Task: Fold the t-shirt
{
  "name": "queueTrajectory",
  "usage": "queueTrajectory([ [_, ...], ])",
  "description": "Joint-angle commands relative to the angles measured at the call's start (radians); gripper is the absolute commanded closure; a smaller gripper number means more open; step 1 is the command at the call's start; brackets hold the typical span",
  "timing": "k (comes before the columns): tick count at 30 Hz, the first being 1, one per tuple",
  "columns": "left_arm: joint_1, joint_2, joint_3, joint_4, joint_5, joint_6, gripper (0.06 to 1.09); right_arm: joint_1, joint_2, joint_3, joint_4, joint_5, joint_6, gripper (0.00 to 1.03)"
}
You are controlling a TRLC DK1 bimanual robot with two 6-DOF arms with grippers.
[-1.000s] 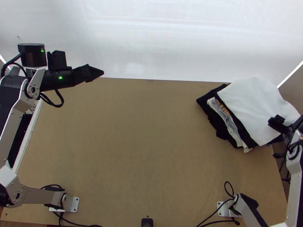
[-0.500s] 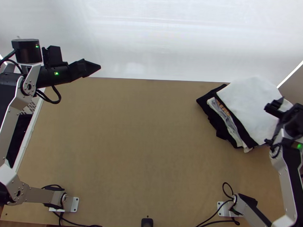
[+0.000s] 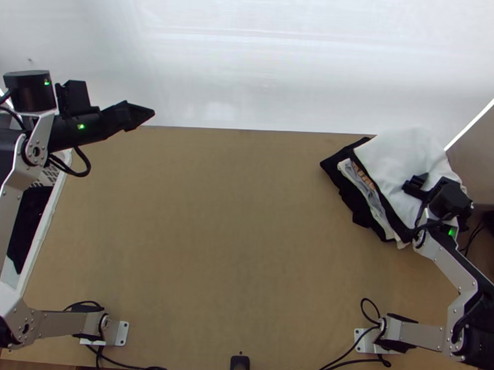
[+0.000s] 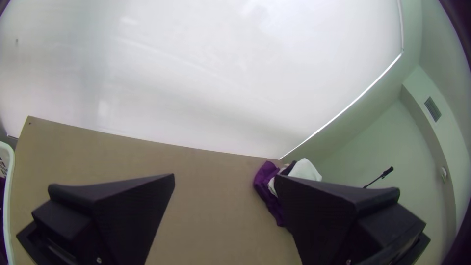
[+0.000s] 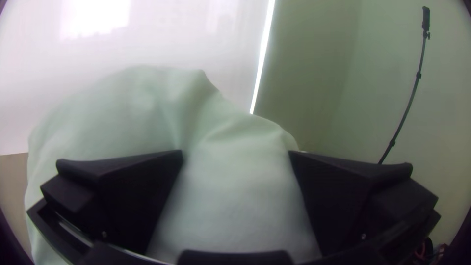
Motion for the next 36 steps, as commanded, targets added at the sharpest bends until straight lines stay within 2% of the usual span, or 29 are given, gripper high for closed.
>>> queueTrajectory([
  [1,0.012,-0.079,-0.084,0.054,-0.068,0.028,0.1,0.028,-0.049,0.039,-0.017,-0.005,0.006,0.04],
  [3,0.012,-0.116,-0.09,0.08,-0.134,0.053,0.1,0.062,-0.156,0.104,-0.088,-0.005,-0.007,0.04],
  [6,0.012,-0.205,-0.122,0.141,-0.266,0.088,0.1,0.157,-0.325,0.211,-0.217,-0.006,-0.076,0.04],
  [8,0.012,-0.3,-0.208,0.235,-0.334,0.127,0.1,0.214,-0.448,0.243,-0.244,-0.008,-0.077,0.04],
  [11,0.001,-0.492,-0.392,0.41,-0.487,0.142,0.1,0.289,-0.647,0.229,-0.251,-0.023,-0.08,0.04],
  [17,0.004,-0.869,-0.715,0.522,-0.608,0.136,0.1,0.406,-1.083,0.094,-0.379,-0.029,-0.122,0.04],
  [19,0.027,-1.007,-0.83,0.537,-0.619,0.174,0.1,0.416,-1.22,0.036,-0.413,-0.031,-0.154,0.04],
  [22,0.067,-1.251,-1.021,0.583,-0.625,0.262,0.1,0.416,-1.367,-0.002,-0.527,-0.031,-0.148,0.04],
  [24,0.068,-1.411,-1.126,0.6,-0.625,0.303,0.1,0.413,-1.417,-0.044,-0.586,-0.028,-0.134,0.04],
  [25,0.071,-1.438,-1.159,0.595,-0.63,0.331,0.1,0.401,-1.417,-0.03,-0.678,-0.025,-0.103,0.04],
  [26,0.078,-1.437,-1.14,0.526,-0.668,0.323,0.1,0.384,-1.416,-0.022,-0.737,-0.023,-0.037,0.04],
  [27,0.085,-1.429,-1.121,0.474,-0.708,0.289,0.1,0.369,-1.417,-0.042,-0.748,-0.023,-0.004,0.04],
  [29,0.087,-1.437,-1.153,0.494,-0.734,0.3,0.1,0.363,-1.417,-0.079,-0.781,-0.025,0.023,0.04],
  [34,0.091,-1.437,-1.255,0.48,-0.74,0.289,0.1,0.384,-1.416,-0.232,-0.817,-0.026,0.181,0.04],
  [36,0.091,-1.437,-1.307,0.483,-0.739,0.289,0.1,0.399,-1.416,-0.286,-0.817,-0.026,0.185,0.04],
])
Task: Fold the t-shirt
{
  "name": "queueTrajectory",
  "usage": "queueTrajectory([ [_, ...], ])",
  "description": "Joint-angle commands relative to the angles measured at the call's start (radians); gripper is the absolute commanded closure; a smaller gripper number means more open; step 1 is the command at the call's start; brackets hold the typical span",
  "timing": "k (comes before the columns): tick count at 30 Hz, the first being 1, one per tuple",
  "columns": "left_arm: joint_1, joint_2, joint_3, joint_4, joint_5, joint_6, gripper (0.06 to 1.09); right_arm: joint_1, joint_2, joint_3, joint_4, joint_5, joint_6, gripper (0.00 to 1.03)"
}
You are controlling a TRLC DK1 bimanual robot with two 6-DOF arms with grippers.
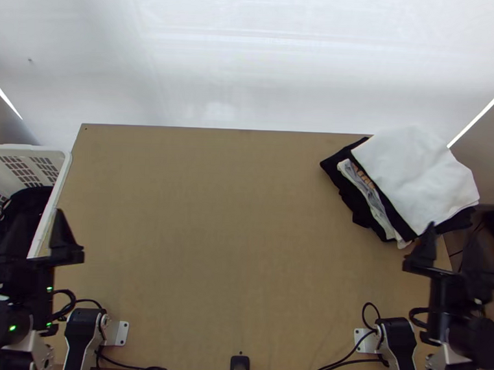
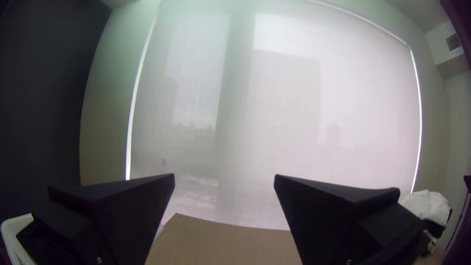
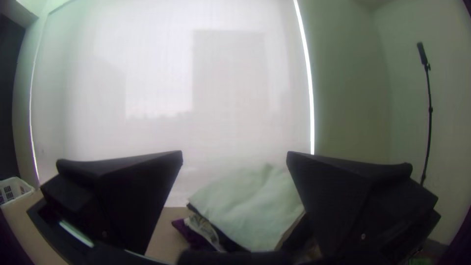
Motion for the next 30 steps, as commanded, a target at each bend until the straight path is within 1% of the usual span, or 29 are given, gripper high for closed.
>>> queueTrajectory([
  [1,0.01,-0.063,-0.188,-0.001,-0.028,0.006,0.1,0.035,-0.039,-0.179,-0.063,-0.001,0.115,0.04],
  [5,0.008,-0.063,-0.307,0.059,-0.028,0.018,0.1,0.074,-0.039,-0.267,-0.049,-0.001,0.092,0.04],
  [7,0.008,-0.063,-0.348,0.106,-0.027,0.038,0.1,0.112,-0.039,-0.298,-0.049,-0.018,0.076,0.04],
  [9,0.004,-0.063,-0.385,0.109,-0.022,0.046,0.1,0.159,-0.036,-0.312,-0.016,-0.021,0.045,0.04],
  [13,0.001,-0.063,-0.426,0.111,-0.021,0.057,0.1,0.196,-0.036,-0.344,0.029,-0.056,0.012,0.04],
  [14,0.001,-0.063,-0.431,0.111,-0.021,0.057,0.1,0.201,-0.038,-0.364,0.061,-0.056,-0.011,0.04],
  [15,0.001,-0.063,-0.441,0.126,-0.021,0.057,0.1,0.204,-0.038,-0.383,0.084,-0.056,-0.016,0.04],
  [18,0.011,-0.063,-0.494,0.214,-0.022,0.074,0.1,0.205,-0.038,-0.425,0.156,-0.058,-0.016,0.04],
  [20,0.013,-0.063,-0.517,0.246,-0.022,0.08,0.1,0.218,-0.036,-0.448,0.187,-0.062,-0.017,0.04],
  [22,0.011,-0.063,-0.534,0.251,-0.021,0.078,0.1,0.227,-0.036,-0.476,0.201,-0.068,-0.019,0.04],
  [25,0.01,-0.063,-0.558,0.258,-0.019,0.071,0.1,0.229,-0.031,-0.498,0.261,-0.082,-0.024,0.04],
  [27,0.011,-0.057,-0.56,0.255,-0.019,0.058,0.1,0.235,-0.03,-0.505,0.259,-0.09,-0.039,0.04],
  [30,0.008,-0.055,-0.558,0.251,-0.007,0.052,0.1,0.233,-0.027,-0.505,0.256,-0.09,-0.037,0.04],
])
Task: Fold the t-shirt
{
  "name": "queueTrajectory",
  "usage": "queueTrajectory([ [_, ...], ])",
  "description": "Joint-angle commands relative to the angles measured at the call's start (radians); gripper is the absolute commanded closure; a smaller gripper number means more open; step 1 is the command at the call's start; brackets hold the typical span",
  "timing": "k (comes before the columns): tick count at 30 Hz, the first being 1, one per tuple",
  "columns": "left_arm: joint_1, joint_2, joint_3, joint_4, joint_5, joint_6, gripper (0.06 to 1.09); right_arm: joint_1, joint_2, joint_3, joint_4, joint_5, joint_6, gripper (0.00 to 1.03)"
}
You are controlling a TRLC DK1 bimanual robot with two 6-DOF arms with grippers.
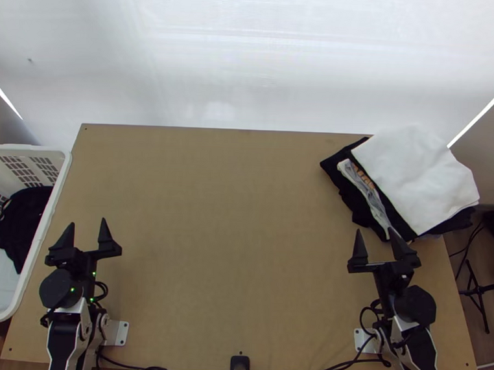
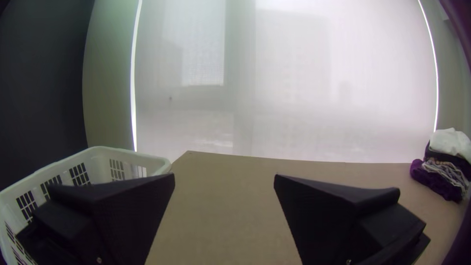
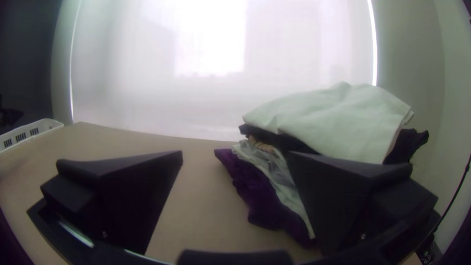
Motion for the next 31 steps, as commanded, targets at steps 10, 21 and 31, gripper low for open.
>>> queueTrajectory([
  [10,-0.006,0.002,-0.016,-0.081,0.019,-0.054,0.1,0.003,0.003,-0.033,0.039,-0.013,-0.011,0.04],
  [21,-0.006,0.002,-0.016,-0.081,0.019,-0.054,0.1,0.001,0.003,-0.035,0.039,-0.013,-0.011,0.04],
  [31,-0.006,0.002,-0.016,-0.081,0.021,-0.054,0.1,0.001,0.003,-0.035,0.039,-0.013,-0.011,0.04],
])
